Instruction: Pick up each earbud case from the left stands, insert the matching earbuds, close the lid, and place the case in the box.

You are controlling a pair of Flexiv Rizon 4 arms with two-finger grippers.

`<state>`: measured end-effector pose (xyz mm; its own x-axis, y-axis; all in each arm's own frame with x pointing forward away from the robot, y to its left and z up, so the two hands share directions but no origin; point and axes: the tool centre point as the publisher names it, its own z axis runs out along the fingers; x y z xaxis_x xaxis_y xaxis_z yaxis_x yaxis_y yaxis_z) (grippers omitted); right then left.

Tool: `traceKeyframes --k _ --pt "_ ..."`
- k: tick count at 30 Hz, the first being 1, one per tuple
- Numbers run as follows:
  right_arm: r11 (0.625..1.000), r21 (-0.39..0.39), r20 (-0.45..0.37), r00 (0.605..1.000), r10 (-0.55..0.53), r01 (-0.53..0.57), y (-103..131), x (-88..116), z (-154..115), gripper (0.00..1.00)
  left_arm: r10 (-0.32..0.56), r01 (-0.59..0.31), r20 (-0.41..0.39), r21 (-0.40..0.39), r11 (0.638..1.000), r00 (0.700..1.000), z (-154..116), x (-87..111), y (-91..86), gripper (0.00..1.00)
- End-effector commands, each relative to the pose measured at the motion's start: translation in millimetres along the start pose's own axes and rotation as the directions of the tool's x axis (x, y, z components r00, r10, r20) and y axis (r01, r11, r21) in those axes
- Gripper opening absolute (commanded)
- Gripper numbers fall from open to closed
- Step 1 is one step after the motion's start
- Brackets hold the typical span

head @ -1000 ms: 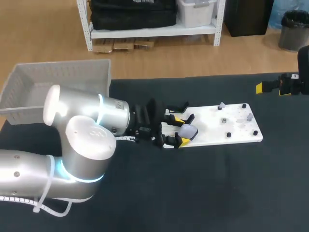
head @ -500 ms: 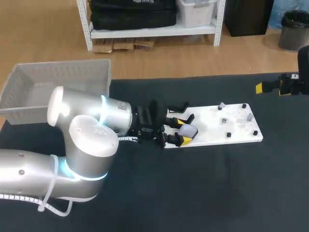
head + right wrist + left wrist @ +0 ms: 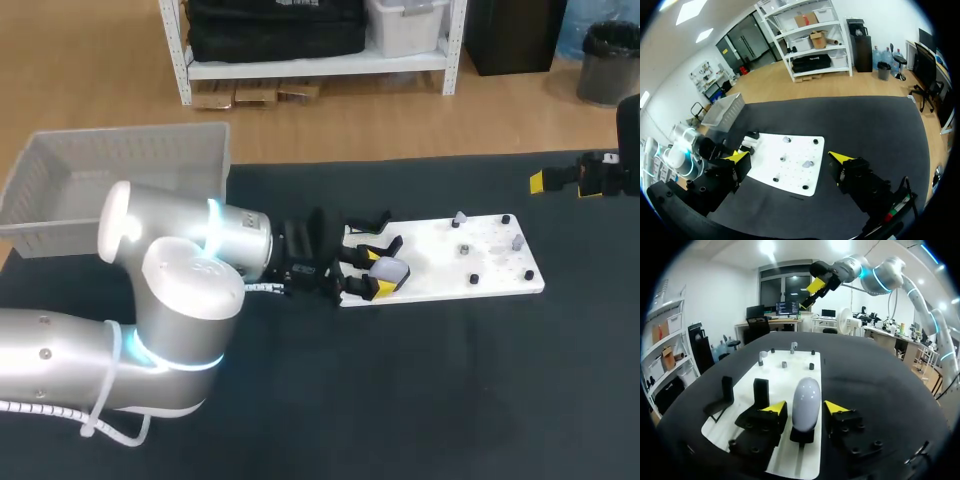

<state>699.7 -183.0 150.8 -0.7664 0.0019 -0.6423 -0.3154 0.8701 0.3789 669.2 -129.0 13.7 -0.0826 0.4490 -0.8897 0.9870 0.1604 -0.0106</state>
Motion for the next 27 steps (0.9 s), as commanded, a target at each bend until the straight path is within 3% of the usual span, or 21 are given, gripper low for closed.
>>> traceKeyframes --k 1,6,10,13,27 --pt "1.0 -0.003 0.001 1.0 -0.001 0.001 -1.0 0.3 -0.1 1.0 0.001 -0.001 0.013 0.003 1.0 1.0 1.8 3.5 1.7 0.41" --pt "1.0 -0.003 0.001 1.0 -0.001 0.001 -1.0 0.3 -0.1 1.0 -0.007 0.007 0.016 0.007 1.0 1.0 2.4 4.9 1.8 0.32" --pt "1.0 -0.003 0.001 1.0 -0.001 0.001 -1.0 0.3 -0.1 1.0 -0.009 0.009 0.02 0.009 1.0 1.0 2.4 4.9 1.1 0.08" --pt "1.0 -0.003 0.001 1.0 -0.001 0.001 -1.0 0.3 -0.1 1.0 -0.01 0.009 0.026 0.013 1.0 1.0 1.7 3.9 -0.5 0.0" --pt "1.0 -0.003 0.001 1.0 -0.001 0.001 -1.0 0.3 -0.1 1.0 0.052 -0.053 0.085 0.012 0.999 0.995 -20.5 -16.6 3.1 0.0"
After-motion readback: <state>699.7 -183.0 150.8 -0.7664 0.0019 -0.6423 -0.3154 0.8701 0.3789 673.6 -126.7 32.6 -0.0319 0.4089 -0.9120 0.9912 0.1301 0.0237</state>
